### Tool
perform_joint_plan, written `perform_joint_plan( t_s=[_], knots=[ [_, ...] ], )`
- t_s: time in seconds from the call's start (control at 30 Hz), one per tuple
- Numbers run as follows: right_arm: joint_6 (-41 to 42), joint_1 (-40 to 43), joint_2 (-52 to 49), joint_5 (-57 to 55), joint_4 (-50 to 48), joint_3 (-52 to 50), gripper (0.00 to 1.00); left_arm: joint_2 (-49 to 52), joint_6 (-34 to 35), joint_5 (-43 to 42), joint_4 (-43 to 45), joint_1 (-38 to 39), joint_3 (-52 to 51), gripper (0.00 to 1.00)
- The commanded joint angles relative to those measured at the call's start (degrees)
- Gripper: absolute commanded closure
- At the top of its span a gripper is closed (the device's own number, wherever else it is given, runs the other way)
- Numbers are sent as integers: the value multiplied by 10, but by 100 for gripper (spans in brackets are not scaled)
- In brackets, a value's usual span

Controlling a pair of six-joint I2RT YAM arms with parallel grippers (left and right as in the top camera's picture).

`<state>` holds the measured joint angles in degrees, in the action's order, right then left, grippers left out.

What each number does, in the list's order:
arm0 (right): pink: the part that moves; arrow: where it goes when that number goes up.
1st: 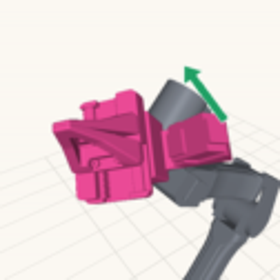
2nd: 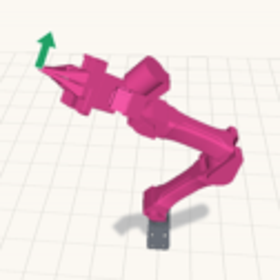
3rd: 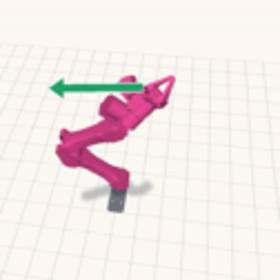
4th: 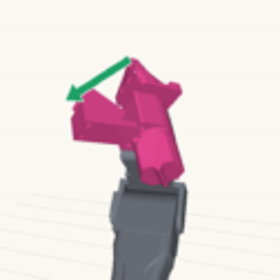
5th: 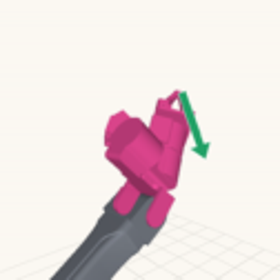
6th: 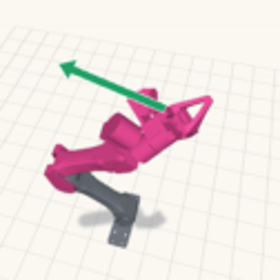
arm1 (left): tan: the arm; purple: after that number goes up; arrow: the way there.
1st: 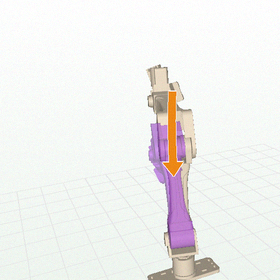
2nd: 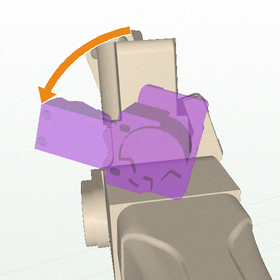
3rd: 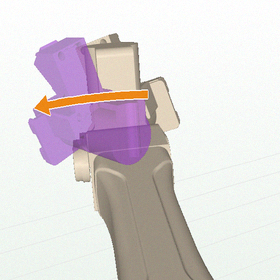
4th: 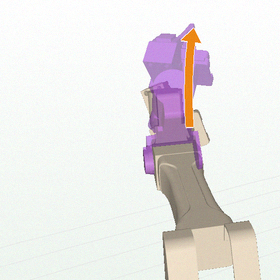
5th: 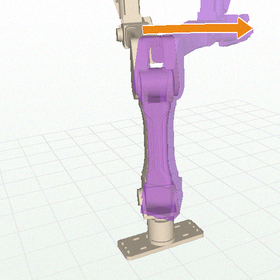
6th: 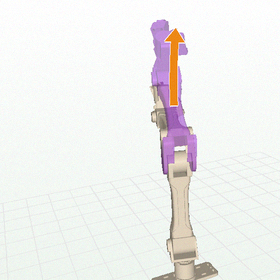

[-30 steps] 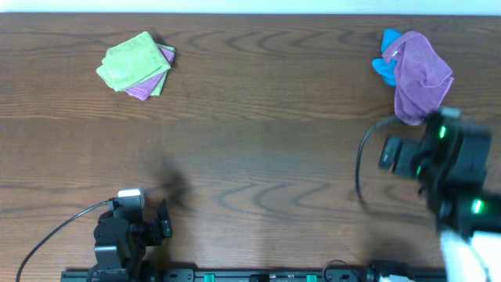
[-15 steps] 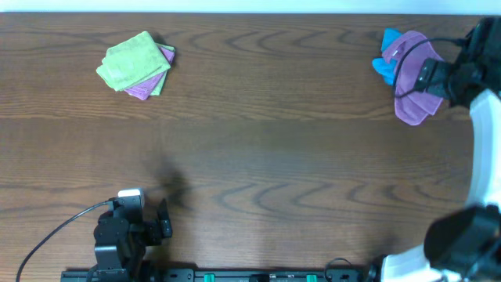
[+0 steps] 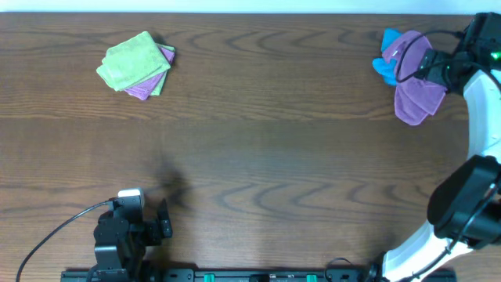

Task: Fold the cloth
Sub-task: 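Reach the right gripper to the crumpled purple cloth and grasp it, then lift the purple cloth with the right gripper and drag it to table center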

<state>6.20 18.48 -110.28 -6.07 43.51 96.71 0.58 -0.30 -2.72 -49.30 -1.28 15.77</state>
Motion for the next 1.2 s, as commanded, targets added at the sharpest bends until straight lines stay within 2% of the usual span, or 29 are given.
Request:
perform_joint_plan(
  t_s=[0.0, 0.37, 0.57, 0.63, 0.77, 0.87, 0.93, 1.13, 1.17],
  knots=[
    [12, 4, -22, -4, -29, 10, 1, -4, -10, 13, -25, 2, -17, 4],
    [41, 17, -118, 25, -137, 10, 5, -4, -10, 13, -25, 2, -17, 5],
    [51, 22, -163, 33, -159, 10, 10, -4, -10, 12, -25, 2, -17, 5],
    [56, 24, -174, 35, -161, 10, 15, -4, -10, 13, -25, 2, -17, 5],
    [56, 26, -183, 41, -171, 10, 29, -4, -10, 12, -25, 2, -17, 4],
    [56, 26, -184, 44, -180, 10, 46, -4, -10, 13, -25, 2, -17, 5],
    [56, 26, -184, 44, -186, 10, 53, -4, -10, 13, -25, 2, -17, 4],
    [49, 26, -183, 44, -189, 10, 96, -4, -10, 13, -25, 2, -17, 4],
    [43, 26, -183, 45, -188, 10, 99, -4, -10, 13, -25, 2, -17, 5]
  ],
)
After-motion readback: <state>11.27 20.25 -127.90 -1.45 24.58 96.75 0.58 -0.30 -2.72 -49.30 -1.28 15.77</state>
